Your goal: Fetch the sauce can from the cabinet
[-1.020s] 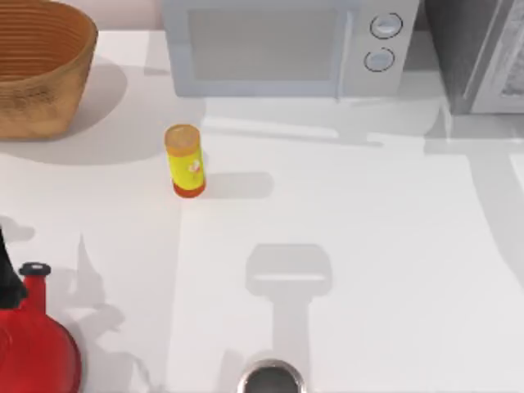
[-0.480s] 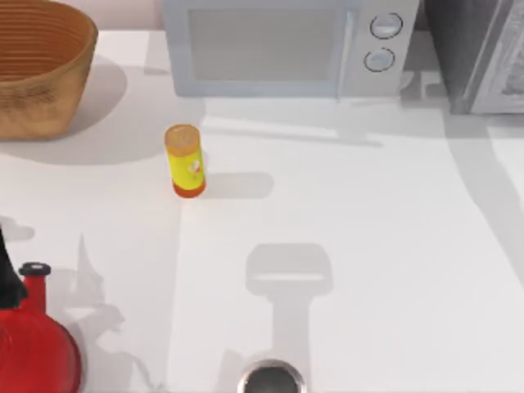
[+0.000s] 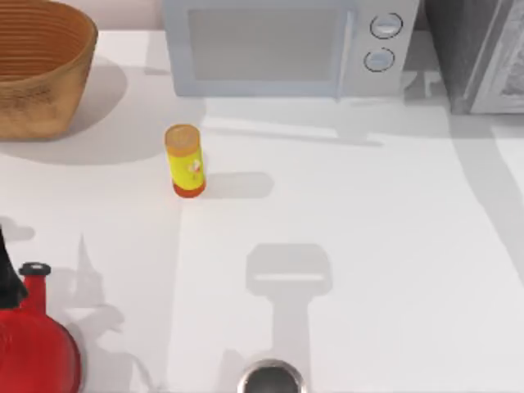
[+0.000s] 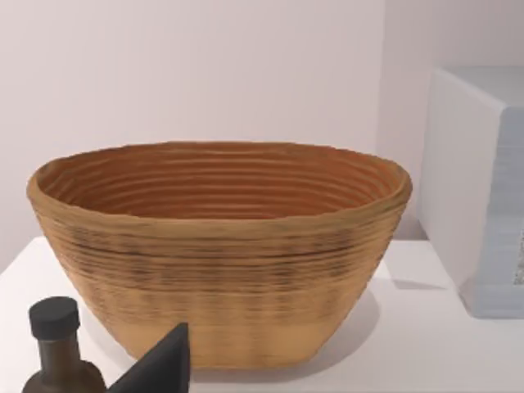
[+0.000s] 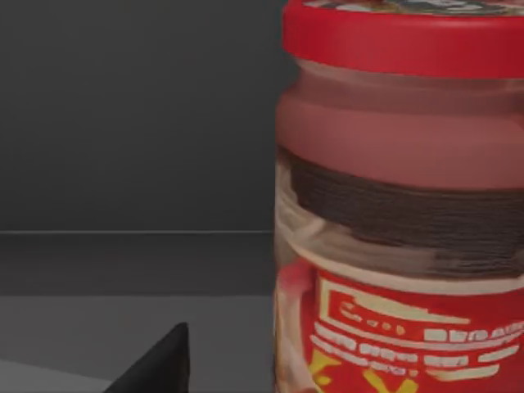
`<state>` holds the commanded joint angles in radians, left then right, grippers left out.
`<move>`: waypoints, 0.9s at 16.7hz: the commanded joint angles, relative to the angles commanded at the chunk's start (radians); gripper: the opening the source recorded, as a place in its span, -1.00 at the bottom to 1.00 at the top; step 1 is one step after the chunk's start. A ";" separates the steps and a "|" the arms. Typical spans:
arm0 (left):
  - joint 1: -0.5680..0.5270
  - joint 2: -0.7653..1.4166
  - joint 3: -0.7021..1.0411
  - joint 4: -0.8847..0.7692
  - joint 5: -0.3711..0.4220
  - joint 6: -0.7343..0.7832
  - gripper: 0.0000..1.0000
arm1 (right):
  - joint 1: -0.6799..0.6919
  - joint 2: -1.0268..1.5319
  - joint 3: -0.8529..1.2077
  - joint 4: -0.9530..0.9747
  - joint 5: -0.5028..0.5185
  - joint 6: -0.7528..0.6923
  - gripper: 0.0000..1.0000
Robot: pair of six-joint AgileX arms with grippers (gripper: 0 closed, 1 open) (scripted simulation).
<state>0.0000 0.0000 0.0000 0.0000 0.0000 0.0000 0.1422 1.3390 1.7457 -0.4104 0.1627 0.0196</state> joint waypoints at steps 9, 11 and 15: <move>0.000 0.000 0.000 0.000 0.000 0.000 1.00 | -0.021 0.072 0.063 0.012 -0.018 0.001 1.00; 0.000 0.000 0.000 0.000 0.000 0.000 1.00 | -0.028 0.139 0.111 0.020 -0.025 0.001 1.00; 0.000 0.000 0.000 0.000 0.000 0.000 1.00 | -0.043 0.213 0.175 0.036 -0.038 0.001 1.00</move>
<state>0.0000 0.0000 0.0000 0.0000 0.0000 0.0000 0.0994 1.5517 1.9211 -0.3747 0.1249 0.0211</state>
